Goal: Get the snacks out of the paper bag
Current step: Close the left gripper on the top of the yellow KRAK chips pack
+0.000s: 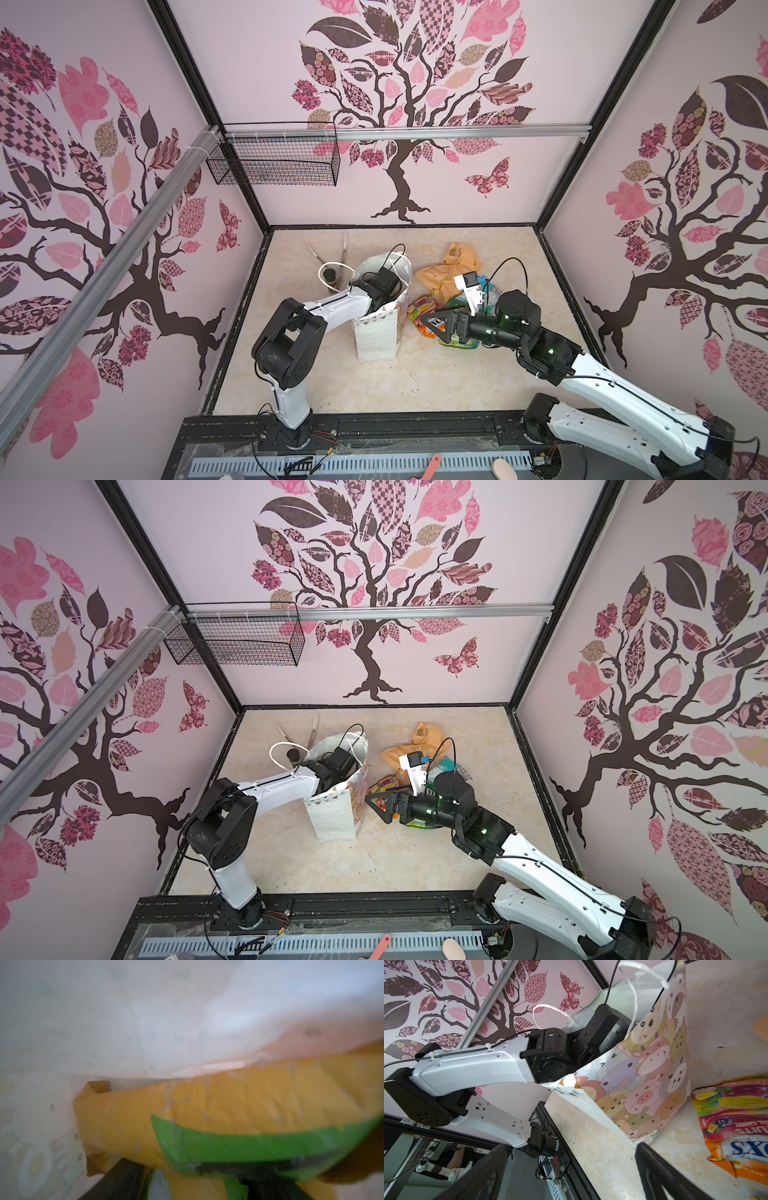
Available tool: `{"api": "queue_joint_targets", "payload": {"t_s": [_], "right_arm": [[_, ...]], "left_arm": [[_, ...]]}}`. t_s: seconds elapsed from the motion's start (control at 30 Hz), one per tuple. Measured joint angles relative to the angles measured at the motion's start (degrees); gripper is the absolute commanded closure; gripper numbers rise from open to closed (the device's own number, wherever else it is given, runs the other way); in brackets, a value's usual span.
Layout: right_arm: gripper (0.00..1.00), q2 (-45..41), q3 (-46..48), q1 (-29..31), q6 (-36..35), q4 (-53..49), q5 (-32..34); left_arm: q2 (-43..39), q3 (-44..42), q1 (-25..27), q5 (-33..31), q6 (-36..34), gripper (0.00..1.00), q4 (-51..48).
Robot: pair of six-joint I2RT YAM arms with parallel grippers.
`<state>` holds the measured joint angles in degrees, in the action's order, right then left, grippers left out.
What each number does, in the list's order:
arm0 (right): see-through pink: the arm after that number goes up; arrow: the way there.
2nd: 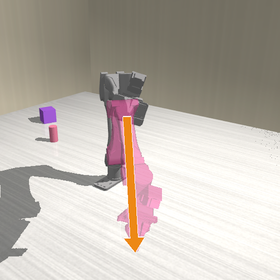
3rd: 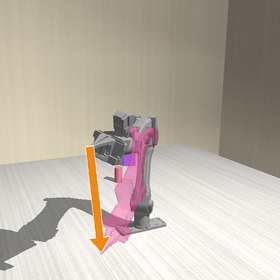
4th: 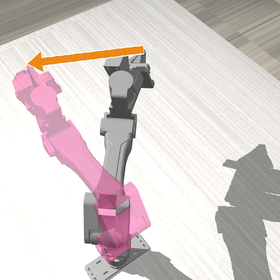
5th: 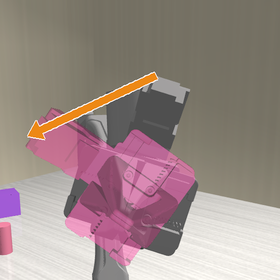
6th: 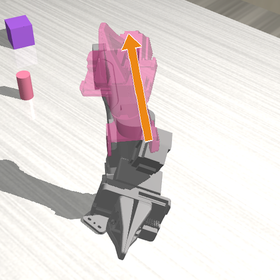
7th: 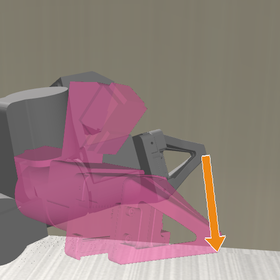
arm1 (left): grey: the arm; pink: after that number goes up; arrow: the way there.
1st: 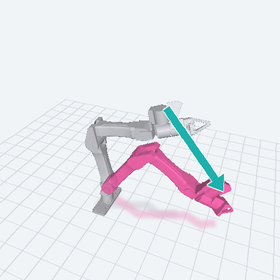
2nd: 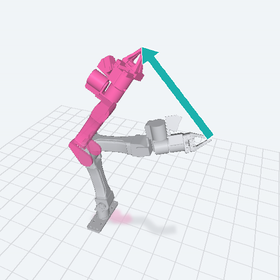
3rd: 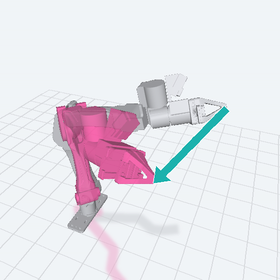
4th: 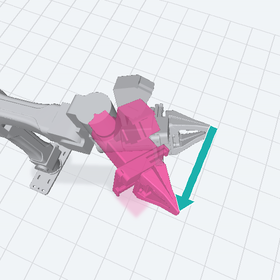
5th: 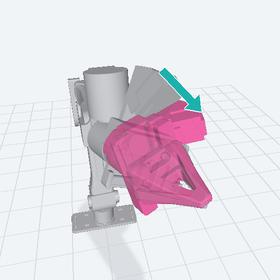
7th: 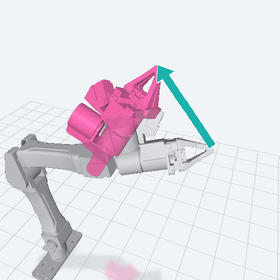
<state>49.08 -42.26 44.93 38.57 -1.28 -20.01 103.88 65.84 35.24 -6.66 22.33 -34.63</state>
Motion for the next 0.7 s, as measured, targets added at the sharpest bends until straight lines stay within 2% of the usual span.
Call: {"api": "queue_joint_targets", "payload": {"t_s": [0.17,0.4,0.7], "right_arm": [[0.01,0.00,-0.02,0.00,0.00,-0.13,0.02],[0.00,0.61,-0.02,0.00,0.02,-0.28,0.50],[0.00,4.70,-0.85,0.02,0.09,-1.77,2.45]], "left_arm": [[0.28,-0.39,-0.13,-0.72,0.04,0.60,1.84],[-0.92,-0.37,-0.39,-2.67,-0.31,1.00,1.57],[-3.50,-0.31,-0.35,-2.08,-0.11,1.00,-1.95]]}}
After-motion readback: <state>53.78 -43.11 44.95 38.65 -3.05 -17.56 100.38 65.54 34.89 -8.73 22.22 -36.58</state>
